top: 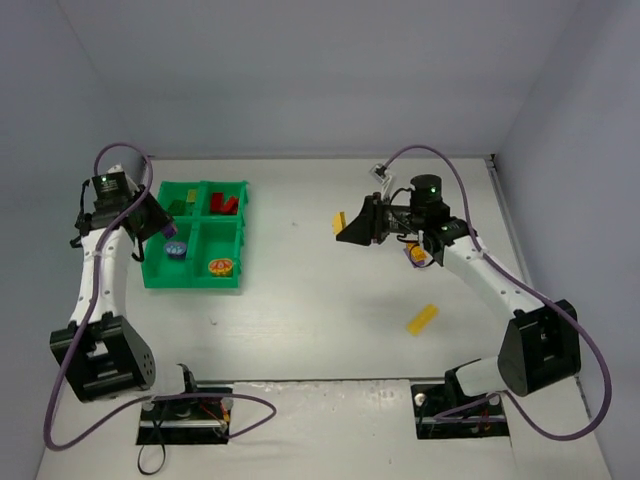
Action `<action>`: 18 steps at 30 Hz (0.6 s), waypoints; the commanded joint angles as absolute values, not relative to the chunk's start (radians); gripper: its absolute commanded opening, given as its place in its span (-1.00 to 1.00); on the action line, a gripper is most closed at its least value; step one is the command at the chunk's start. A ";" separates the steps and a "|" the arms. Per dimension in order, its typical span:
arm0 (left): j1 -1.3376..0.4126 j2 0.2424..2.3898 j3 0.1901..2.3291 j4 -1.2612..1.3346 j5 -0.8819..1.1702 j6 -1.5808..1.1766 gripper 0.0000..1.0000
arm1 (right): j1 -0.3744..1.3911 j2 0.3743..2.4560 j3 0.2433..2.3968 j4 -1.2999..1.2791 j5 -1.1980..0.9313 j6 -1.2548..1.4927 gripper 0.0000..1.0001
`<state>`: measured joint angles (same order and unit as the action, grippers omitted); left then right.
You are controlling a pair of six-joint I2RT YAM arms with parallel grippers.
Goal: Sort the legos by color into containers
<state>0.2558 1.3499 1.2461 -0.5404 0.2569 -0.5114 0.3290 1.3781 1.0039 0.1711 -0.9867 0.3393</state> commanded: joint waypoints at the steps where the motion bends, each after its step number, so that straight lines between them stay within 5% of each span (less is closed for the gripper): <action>1: 0.259 1.425 1.316 -0.657 0.028 -0.454 -1.00 | 0.367 1.411 1.101 0.193 -0.943 0.288 -1.00; 3: 0.270 1.451 1.318 -0.643 0.009 -0.459 -0.98 | 0.403 1.431 1.133 0.183 -0.919 0.275 -1.00; 5: 0.272 1.469 1.327 -0.635 -0.018 -0.459 -0.58 | 0.442 1.466 1.155 0.178 -0.896 0.268 -1.00; 12: 0.273 1.520 1.362 -0.649 -0.048 -0.471 0.12 | 0.564 1.604 1.287 0.166 -0.835 0.245 -1.00; 18: 0.272 1.482 1.397 -0.673 -0.002 -0.472 0.35 | 0.667 1.799 1.506 0.158 -0.769 0.227 -1.00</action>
